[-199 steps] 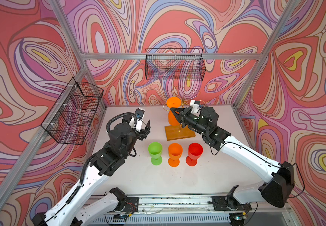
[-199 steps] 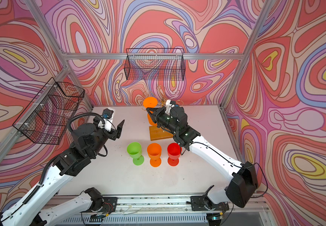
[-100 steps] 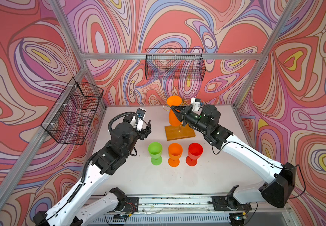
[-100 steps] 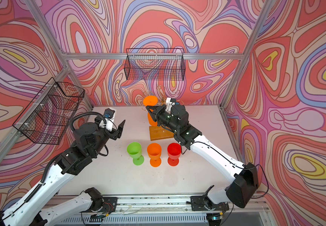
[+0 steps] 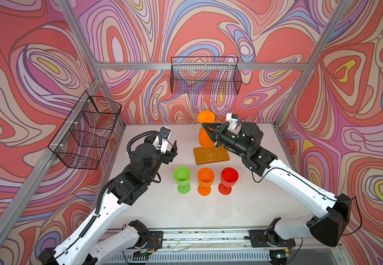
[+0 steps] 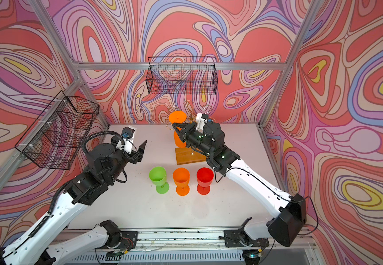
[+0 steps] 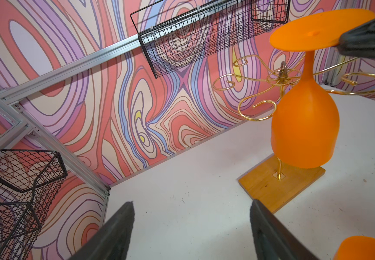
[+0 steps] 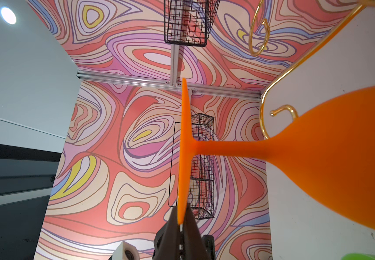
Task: Take the wine glass off the wine glass rack
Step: Pick up the wine glass from the wine glass rack.
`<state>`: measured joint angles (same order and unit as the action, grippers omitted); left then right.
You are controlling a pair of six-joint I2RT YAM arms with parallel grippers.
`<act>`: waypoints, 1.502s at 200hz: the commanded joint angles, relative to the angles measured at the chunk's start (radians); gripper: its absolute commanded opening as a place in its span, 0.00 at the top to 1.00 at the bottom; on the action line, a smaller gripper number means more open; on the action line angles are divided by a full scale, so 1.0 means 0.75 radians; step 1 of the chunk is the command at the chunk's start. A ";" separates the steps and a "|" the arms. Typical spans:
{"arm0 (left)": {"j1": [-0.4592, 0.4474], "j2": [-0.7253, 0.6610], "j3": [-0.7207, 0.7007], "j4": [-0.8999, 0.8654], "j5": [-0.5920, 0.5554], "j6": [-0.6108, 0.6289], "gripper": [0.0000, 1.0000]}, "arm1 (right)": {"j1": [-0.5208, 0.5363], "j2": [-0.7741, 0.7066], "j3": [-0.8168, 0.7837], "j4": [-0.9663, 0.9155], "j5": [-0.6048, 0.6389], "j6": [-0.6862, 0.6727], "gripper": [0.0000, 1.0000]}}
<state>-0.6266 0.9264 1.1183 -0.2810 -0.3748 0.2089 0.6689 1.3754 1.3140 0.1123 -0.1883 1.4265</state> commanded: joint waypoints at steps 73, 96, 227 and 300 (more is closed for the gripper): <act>0.009 0.023 -0.002 0.011 0.030 -0.025 0.20 | 0.003 -0.026 0.071 0.006 -0.043 -0.048 1.00; 0.009 0.027 0.000 0.014 0.033 -0.025 0.20 | 0.004 -0.031 0.071 0.006 -0.040 -0.047 1.00; 0.010 0.034 0.000 0.008 0.037 -0.027 0.20 | 0.011 -0.043 -0.001 0.053 -0.083 0.026 1.00; 0.011 0.041 0.000 0.007 0.037 -0.027 0.20 | 0.012 -0.055 0.023 0.005 -0.132 0.022 1.00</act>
<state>-0.6262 0.9554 1.1183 -0.2810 -0.3550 0.2047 0.6739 1.3491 1.3209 0.1154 -0.2562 1.4456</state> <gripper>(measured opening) 0.801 0.047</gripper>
